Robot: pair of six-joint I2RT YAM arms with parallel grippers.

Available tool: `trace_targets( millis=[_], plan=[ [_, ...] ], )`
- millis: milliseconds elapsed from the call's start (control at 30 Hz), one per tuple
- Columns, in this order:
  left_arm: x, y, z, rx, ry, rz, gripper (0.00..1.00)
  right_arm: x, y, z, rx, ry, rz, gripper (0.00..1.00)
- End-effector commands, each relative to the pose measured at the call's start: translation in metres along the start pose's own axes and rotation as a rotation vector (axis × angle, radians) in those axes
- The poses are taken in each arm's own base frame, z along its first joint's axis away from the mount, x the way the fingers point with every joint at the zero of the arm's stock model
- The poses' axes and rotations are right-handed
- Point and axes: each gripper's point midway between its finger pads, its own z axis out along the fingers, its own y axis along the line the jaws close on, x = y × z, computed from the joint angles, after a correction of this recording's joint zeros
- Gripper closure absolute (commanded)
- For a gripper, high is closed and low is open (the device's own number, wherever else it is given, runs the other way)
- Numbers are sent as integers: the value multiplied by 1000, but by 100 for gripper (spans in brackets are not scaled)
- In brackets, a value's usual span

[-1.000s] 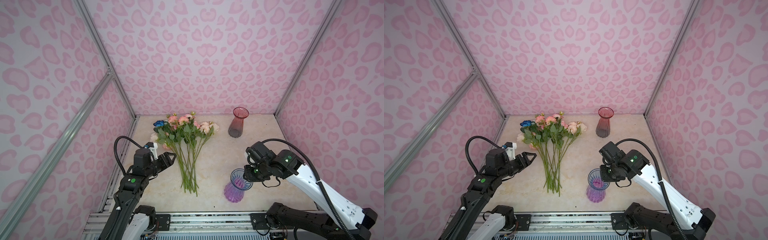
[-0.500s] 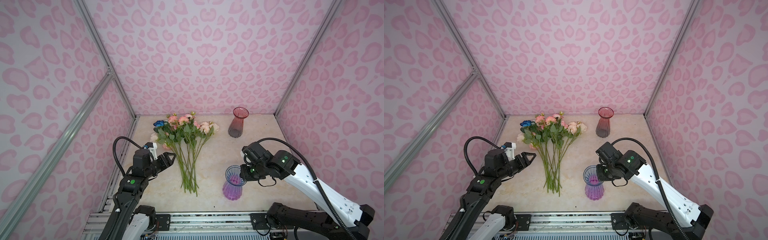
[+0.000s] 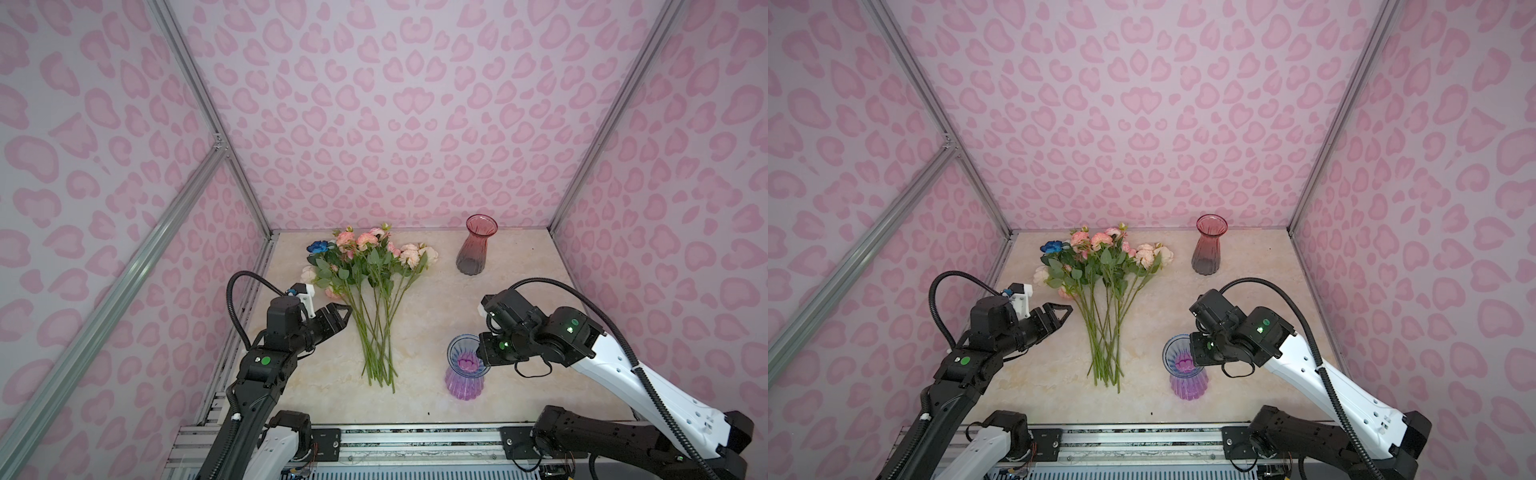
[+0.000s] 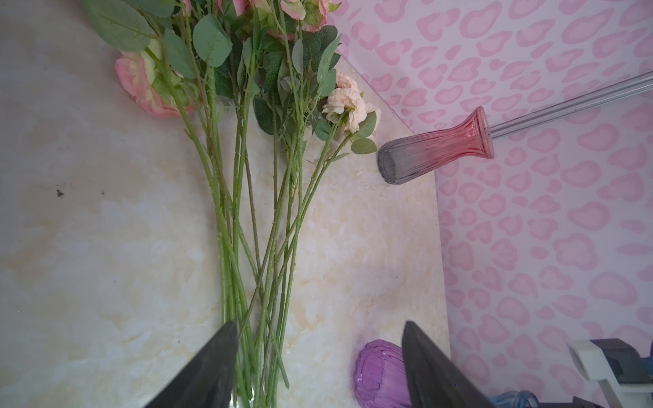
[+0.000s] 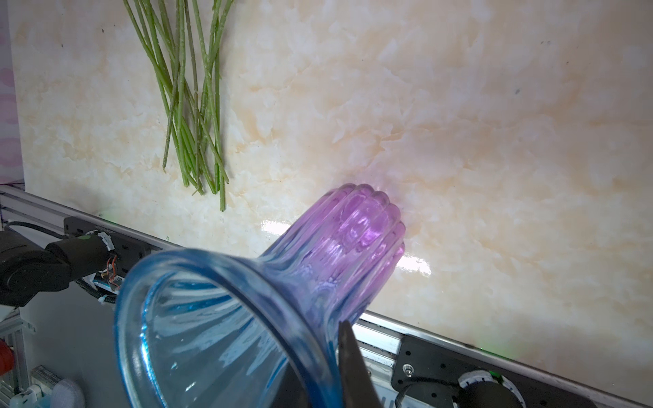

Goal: Arrange the flowers into the vase
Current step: 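Grasp the purple-blue vase rim with the right gripper, then stand the purple-blue vase upright beside the flowers and release it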

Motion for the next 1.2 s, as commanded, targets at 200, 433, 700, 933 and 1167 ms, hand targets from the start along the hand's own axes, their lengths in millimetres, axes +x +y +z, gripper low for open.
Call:
trace_targets(
  millis=[200, 433, 700, 933, 1167],
  plan=[
    [-7, -10, -4, 22, -16, 13, 26, -8, -14, -5, 54, -88, 24, 100],
    [-8, -12, -5, 24, -16, 9, 26, -25, -8, -8, 21, -166, 25, 100],
    [-9, -13, -5, 26, -17, 7, 26, -70, 4, -2, -84, -220, 55, 100],
    [-7, -11, -6, 20, -14, 17, 26, -131, 12, 12, -162, -256, 80, 100],
    [-5, -8, -4, 7, 0, 21, 26, -187, 30, 46, -202, -215, 67, 100]
  ],
)
